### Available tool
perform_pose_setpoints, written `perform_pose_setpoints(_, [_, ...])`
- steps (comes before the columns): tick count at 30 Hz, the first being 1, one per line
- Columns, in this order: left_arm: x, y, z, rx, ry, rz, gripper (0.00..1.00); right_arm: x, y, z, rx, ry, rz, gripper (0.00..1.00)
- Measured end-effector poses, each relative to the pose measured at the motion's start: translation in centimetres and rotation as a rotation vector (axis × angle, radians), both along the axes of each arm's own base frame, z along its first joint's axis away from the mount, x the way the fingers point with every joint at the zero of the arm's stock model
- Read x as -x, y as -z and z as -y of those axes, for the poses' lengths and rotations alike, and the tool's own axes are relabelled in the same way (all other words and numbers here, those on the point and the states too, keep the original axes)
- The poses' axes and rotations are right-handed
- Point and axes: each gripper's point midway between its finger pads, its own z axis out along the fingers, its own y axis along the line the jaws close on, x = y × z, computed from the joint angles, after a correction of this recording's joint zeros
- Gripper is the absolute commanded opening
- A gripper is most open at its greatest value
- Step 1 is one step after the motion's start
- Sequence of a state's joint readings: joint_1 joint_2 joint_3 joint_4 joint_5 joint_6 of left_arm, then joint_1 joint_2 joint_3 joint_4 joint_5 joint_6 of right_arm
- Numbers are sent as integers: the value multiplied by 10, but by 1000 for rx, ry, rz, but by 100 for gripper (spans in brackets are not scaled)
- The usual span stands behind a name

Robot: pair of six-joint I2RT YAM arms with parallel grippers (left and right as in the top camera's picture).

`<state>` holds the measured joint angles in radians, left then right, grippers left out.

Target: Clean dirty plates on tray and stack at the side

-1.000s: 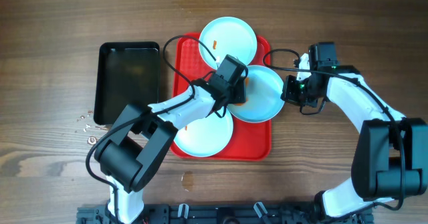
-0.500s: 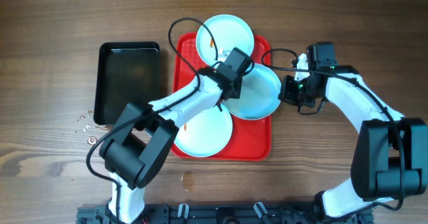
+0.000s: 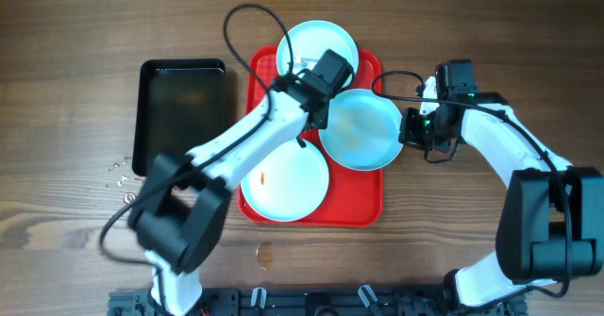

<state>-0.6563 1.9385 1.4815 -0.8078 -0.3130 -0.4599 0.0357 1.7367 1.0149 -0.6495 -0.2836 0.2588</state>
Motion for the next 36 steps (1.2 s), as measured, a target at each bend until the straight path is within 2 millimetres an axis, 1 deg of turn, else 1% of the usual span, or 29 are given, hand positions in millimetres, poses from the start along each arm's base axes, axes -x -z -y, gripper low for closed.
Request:
perform_pose_setpoints(2, [5,-27,-7,38,-11,16,4,-1,-5,0,3,-2,15,4])
perform_pose_setpoints(3, [7,-44,-15,63,-25,29,4,-2,-8,1,5,-3,27,4])
perform_pose_setpoints(4, [10,-62,-25,85,-44,44,4,-3,-13,1,8,-6,44,4])
perform_pose_setpoints(6, [13,-88,-46,112,-83,67,4,-5,-24,2,17,-16,81,4])
perform_pose_setpoints(7, [15,-104,-64,125,-120,82,4,-6,-29,2,21,-20,97,4])
perform_pose_setpoints(8, [17,-116,-84,130,-163,91,4,-7,-35,1,27,-25,118,4])
perform_pose_setpoints(9, [17,-122,-99,131,-196,99,4,-8,-39,1,31,-28,132,4])
perform_pose_setpoints(10, [18,-128,-121,129,-244,101,4,-9,-44,0,39,-32,150,4])
perform_pose_setpoints(12, [14,-130,-155,122,-322,107,4,-10,-52,-2,54,-44,179,4])
perform_pose_setpoints(14, [10,-123,-178,115,-377,105,4,-11,-59,-4,69,-53,205,4])
perform_pose_setpoints(15, [8,-113,-194,112,-414,99,4,-11,-62,-5,78,-56,216,4])
perform_pose_setpoints(16, [8,-103,-204,111,-437,91,4,-12,-64,-5,88,-61,226,4])
perform_pose_setpoints(17, [8,-89,-217,115,-463,76,4,-12,-67,-6,110,-67,240,4])
perform_pose_setpoints(18, [6,-76,-225,133,-472,73,4,-12,-69,-6,129,-70,248,4])
perform_pose_setpoints(19, [7,-65,-230,145,-473,62,4,-11,-71,-7,146,-77,259,4])
perform_pose_setpoints(21, [7,-36,-240,198,-463,52,4,-11,-78,-11,200,-96,287,4])
perform_pose_setpoints(23, [11,-14,-244,227,-444,39,4,-10,-84,-15,251,-113,318,4])
perform_pose_setpoints(25, [19,4,-244,242,-429,17,4,-9,-91,-20,306,-130,350,4])
perform_pose_setpoints(28, [26,26,-242,262,-408,20,4,-6,-104,-29,384,-160,406,4])
perform_pose_setpoints(30, [30,36,-241,267,-399,20,4,-3,-114,-35,449,-178,451,4])
perform_pose_setpoints(31, [33,41,-240,271,-397,14,4,-3,-115,-36,458,-178,457,4])
perform_pose_setpoints(32, [38,46,-238,274,-393,3,4,0,-125,-42,526,-195,503,4])
perform_pose_setpoints(36, [46,53,-238,271,-396,-22,4,7,-147,-53,708,-221,611,4])
